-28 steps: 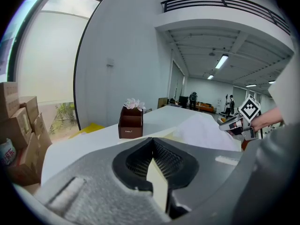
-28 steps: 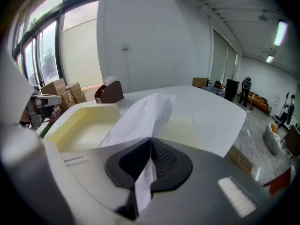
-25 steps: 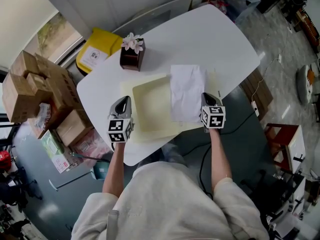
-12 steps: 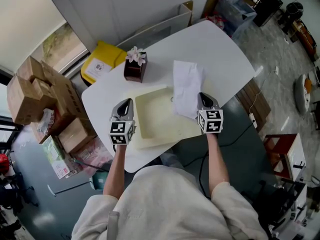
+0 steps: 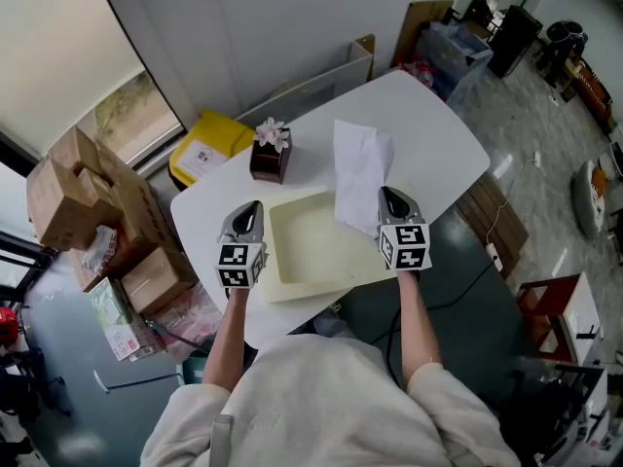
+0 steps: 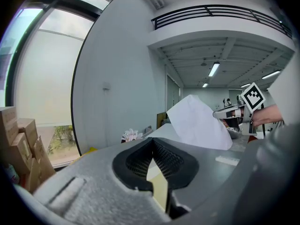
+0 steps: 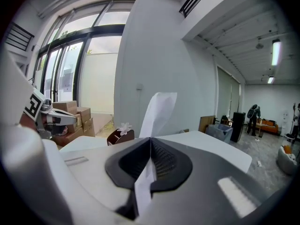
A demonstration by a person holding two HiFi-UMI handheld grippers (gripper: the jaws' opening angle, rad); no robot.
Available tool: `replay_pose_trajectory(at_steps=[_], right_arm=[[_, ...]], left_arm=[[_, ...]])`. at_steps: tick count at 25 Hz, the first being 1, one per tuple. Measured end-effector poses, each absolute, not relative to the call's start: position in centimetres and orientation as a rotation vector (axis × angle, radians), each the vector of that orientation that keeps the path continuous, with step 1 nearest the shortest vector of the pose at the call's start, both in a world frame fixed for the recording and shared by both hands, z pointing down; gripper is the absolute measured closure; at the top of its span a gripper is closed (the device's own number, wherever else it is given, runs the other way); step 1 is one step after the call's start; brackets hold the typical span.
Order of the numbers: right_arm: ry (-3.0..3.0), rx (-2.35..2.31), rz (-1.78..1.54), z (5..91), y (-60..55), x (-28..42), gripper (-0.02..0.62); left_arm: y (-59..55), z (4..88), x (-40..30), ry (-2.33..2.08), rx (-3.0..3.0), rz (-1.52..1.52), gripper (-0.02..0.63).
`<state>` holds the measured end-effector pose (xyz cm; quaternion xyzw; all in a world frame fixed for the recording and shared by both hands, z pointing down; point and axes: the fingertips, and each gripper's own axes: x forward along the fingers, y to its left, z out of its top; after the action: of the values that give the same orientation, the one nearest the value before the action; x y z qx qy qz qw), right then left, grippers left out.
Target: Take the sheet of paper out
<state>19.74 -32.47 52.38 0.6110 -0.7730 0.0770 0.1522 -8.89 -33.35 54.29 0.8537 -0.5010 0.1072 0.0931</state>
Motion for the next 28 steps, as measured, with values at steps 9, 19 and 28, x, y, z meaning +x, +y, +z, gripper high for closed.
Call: replay_pose_trajectory(at_steps=[9, 19, 28], right_arm=[[-2.273, 1.777, 0.147, 49.5, -32.0, 18.2, 0.589], [-2.318, 1.749, 0.127, 48.5, -31.7, 16.3, 0.589], [-2.337, 1.729, 0.102, 48.1, -32.2, 15.3, 0.589]], left_arm=[[-33.3, 51.6, -8.9, -1.532, 2.581, 0.270, 0.601], [-33.0, 49.9, -9.3, -1.558, 2.600, 0.252, 0.600], [-33.0, 49.6, -9.6, -1.561, 2.590, 0.225, 0.601]])
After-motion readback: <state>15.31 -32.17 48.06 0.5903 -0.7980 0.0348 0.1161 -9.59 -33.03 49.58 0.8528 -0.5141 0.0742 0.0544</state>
